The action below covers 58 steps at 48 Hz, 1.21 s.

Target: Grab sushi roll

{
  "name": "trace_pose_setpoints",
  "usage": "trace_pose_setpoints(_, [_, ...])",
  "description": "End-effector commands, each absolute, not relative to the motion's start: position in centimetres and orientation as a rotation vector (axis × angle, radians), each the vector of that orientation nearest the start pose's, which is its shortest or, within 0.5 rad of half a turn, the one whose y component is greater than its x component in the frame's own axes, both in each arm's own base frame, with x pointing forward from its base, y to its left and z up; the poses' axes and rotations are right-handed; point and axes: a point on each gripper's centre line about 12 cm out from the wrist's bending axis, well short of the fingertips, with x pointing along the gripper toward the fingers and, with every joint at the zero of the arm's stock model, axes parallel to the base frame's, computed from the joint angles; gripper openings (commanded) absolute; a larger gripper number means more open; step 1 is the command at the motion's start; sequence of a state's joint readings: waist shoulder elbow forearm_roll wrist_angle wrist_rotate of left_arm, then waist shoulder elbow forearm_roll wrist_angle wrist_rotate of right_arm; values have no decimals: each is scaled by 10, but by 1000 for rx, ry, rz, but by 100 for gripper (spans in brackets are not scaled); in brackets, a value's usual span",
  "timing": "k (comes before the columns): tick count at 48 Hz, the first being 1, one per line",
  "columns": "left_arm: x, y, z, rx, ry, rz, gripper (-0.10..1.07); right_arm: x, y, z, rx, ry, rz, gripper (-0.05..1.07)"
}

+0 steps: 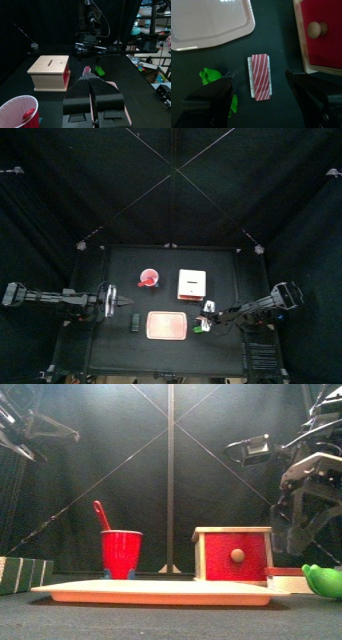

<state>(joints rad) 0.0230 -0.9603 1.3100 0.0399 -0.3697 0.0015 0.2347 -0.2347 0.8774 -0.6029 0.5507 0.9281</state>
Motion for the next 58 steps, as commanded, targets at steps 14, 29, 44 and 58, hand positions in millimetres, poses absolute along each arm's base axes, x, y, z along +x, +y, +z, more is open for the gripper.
trace_pose_setpoints(14, [191, 3, 254, -29, -40, 20, 2, 274, 17, 224, 75, 736, -215, 102])
trace_pose_setpoints(29, [204, 3, 288, -269, 4, 40, 76, 282, -11, 289, -11, 384, -139, 102])
trace_pose_setpoints(44, [235, -7, 328, -313, 163, -14, 101, 271, -27, 284, 10, 318, -122, 102])
trace_pose_setpoints(58, [261, 0, 322, -485, 418, 8, 99, 253, -25, 274, 44, 308, -116, 102])
